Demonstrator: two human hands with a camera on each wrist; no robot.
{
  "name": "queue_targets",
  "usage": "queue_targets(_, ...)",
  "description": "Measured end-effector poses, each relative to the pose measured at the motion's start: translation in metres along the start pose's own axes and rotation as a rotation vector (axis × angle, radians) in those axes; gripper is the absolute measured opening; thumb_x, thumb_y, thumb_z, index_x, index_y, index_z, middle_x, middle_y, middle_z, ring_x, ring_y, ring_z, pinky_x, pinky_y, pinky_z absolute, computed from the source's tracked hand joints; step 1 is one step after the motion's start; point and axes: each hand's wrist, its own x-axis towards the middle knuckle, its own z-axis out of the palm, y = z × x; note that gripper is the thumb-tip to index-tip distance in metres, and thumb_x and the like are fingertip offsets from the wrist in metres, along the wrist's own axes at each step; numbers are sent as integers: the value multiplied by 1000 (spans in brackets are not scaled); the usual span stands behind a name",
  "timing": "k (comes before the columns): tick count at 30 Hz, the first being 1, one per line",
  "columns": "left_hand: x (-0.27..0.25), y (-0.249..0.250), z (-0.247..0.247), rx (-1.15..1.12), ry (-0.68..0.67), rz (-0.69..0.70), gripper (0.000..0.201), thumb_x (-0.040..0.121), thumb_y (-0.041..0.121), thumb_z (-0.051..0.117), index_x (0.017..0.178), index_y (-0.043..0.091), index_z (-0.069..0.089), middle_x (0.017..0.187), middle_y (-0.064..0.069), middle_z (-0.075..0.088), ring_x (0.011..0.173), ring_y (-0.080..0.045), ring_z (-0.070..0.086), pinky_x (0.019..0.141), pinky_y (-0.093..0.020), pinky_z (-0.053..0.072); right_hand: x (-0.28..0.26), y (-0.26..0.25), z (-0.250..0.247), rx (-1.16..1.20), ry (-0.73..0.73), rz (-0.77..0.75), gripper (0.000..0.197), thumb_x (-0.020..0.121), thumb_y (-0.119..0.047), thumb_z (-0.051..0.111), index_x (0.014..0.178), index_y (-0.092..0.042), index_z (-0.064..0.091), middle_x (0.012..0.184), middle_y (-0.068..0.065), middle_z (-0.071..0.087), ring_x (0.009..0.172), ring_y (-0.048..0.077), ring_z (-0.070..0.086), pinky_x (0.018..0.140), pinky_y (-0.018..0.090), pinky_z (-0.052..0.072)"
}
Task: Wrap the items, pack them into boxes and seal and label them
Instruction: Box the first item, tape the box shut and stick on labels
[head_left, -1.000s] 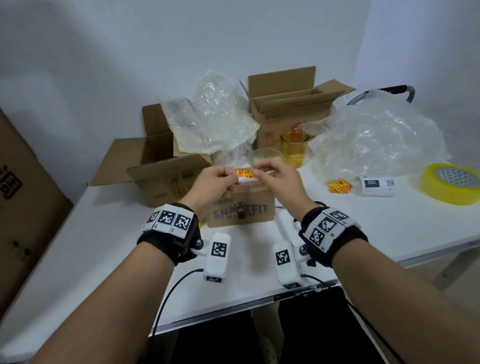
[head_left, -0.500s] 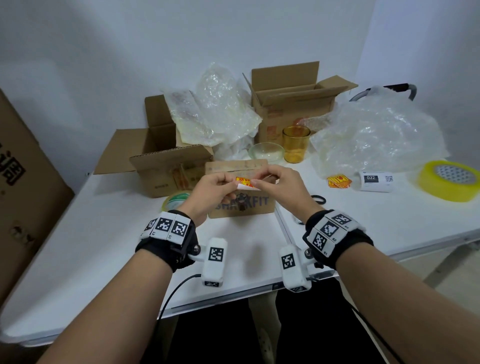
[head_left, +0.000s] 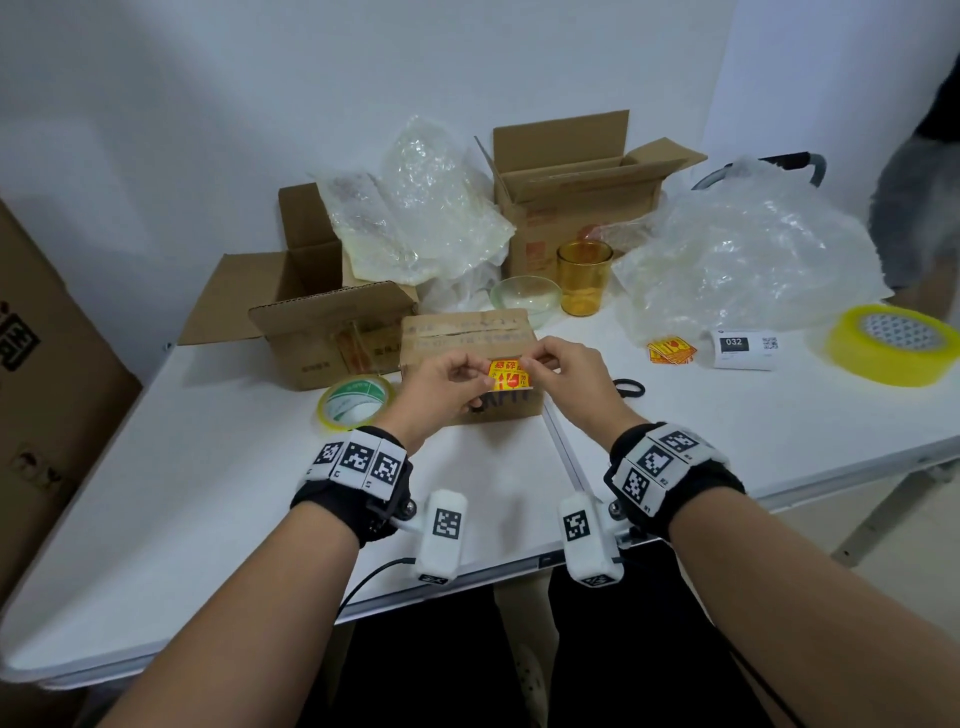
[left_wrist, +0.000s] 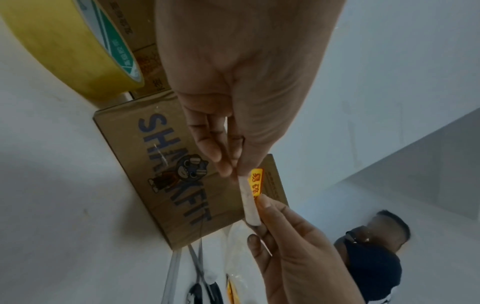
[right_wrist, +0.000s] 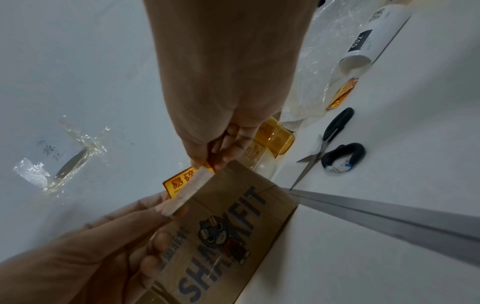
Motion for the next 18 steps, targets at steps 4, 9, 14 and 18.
queue_targets(4, -7, -3, -3, -102, 1, -17, 20, 93, 9, 64, 110, 16, 71, 95, -5, 72, 66, -6, 58, 60, -12, 47, 1, 5, -4, -8, 4, 4, 11, 91, -14, 64, 92, -6, 70, 89, 0, 67, 84, 11, 61, 64, 3, 42)
queue_targets(9, -6, -5, -13, 4, 290, 184, 23, 94, 14, 63, 113, 23, 71, 101, -2, 74, 77, -4, 64, 69, -20, 53, 0, 13, -8, -11, 72, 5, 7, 93, -16, 59, 87, -15, 62, 97, 1, 64, 88, 11, 61, 68, 13, 44)
queue_targets(14, 8, -14, -14, 523, 297, 377, 27, 91, 14, 65, 111, 30, 72, 118, 12, 60, 121, -14, 50, 107, -44, 39, 2, 16, -3, 0, 65, -96, 7, 90, -14, 63, 85, -10, 66, 107, -2, 54, 99, 11, 56, 78, 23, 53)
queue_targets(18, 19, -11, -6, 815, 150, 324, 40, 96, 16, 57, 130, 37, 60, 143, 16, 50, 144, -14, 27, 116, -59, 7, 5, 16, -2, 15, 6, -106, 8, 87, -13, 68, 80, -9, 68, 115, -5, 55, 103, 14, 59, 86, 31, 55)
